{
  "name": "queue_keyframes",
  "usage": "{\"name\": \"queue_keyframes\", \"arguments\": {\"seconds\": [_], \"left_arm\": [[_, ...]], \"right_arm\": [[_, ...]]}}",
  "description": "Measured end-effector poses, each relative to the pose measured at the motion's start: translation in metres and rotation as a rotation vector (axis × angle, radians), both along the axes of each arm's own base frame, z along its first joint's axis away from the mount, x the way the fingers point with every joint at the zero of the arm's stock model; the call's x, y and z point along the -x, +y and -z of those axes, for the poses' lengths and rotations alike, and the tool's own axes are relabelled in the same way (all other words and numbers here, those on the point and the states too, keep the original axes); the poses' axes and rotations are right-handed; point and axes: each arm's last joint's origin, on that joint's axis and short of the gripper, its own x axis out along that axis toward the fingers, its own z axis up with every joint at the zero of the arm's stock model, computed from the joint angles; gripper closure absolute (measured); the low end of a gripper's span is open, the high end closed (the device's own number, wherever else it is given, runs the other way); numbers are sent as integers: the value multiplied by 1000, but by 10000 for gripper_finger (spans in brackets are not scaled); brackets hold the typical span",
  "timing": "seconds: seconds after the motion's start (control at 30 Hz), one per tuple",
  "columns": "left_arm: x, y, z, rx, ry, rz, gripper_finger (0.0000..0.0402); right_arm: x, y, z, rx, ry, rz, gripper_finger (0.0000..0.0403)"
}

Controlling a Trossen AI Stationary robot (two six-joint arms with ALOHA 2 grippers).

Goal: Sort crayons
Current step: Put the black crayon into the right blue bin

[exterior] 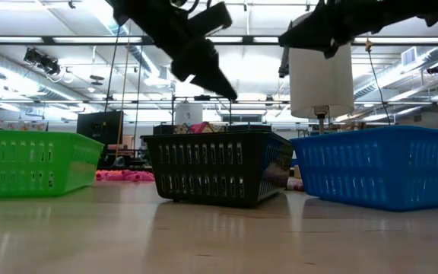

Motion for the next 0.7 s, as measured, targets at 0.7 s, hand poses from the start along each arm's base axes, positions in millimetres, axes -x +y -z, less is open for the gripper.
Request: {"name": "queue_keyframes", "arguments": {"seconds": [0.7], "left_arm": [[10, 1, 10, -72, 151, -50, 219]], "right_arm": [[30, 36, 24, -437, 266, -86, 364]]}}
